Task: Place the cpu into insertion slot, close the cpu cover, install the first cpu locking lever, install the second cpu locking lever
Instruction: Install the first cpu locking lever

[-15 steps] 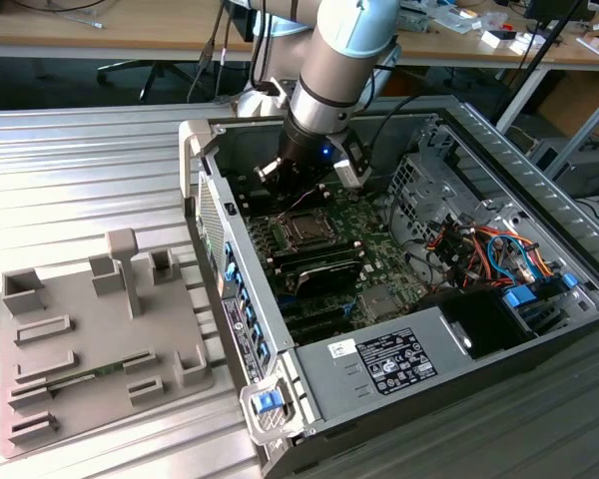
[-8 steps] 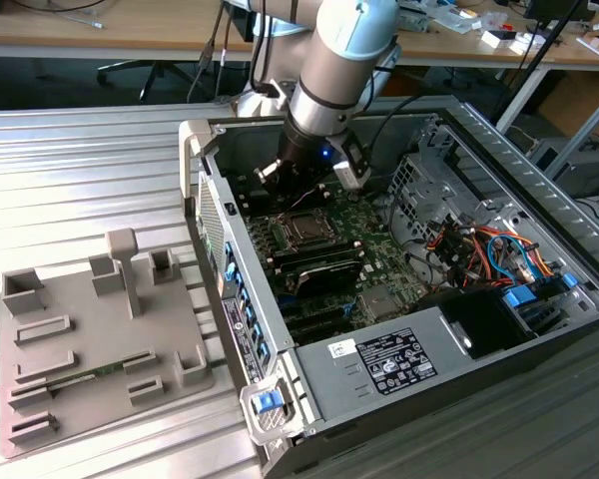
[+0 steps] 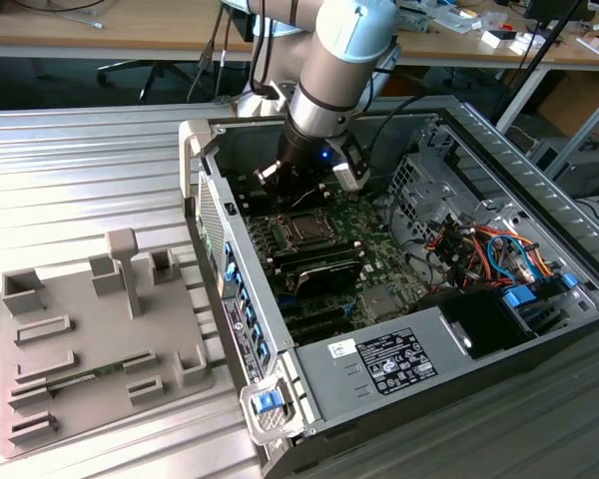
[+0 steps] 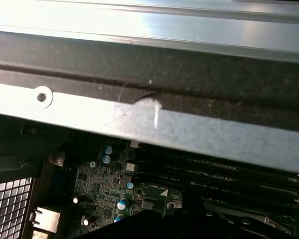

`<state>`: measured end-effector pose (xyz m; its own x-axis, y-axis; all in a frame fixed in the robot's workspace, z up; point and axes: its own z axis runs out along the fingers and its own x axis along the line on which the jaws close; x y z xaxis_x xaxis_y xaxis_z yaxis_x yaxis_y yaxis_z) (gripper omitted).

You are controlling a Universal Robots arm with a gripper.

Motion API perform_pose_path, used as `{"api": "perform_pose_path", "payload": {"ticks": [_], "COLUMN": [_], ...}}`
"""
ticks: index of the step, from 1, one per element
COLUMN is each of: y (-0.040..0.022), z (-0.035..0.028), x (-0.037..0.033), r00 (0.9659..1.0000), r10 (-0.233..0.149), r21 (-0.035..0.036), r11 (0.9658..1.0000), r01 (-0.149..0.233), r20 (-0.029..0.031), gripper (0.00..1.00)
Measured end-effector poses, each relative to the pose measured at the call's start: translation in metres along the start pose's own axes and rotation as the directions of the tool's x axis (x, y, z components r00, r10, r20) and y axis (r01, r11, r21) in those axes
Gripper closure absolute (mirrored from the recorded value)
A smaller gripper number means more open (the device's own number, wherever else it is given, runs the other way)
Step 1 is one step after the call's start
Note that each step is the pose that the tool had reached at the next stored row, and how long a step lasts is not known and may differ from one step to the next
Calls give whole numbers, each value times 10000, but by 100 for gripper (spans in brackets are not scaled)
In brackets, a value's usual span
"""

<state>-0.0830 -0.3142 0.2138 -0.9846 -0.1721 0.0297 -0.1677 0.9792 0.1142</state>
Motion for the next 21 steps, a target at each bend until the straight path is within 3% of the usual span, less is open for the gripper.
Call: {"api": "perform_pose_path", "payload": {"ticks": [10,21], "y": [-6,-22], "z": [25,30], "x": [-21,-141], "r00": [10000,10000], "r10": [-10,-53], "r21": [1,7], "r11": [10000,10000], "r01": [10,53], "r20": [-1,-7], "gripper": [89,89]}}
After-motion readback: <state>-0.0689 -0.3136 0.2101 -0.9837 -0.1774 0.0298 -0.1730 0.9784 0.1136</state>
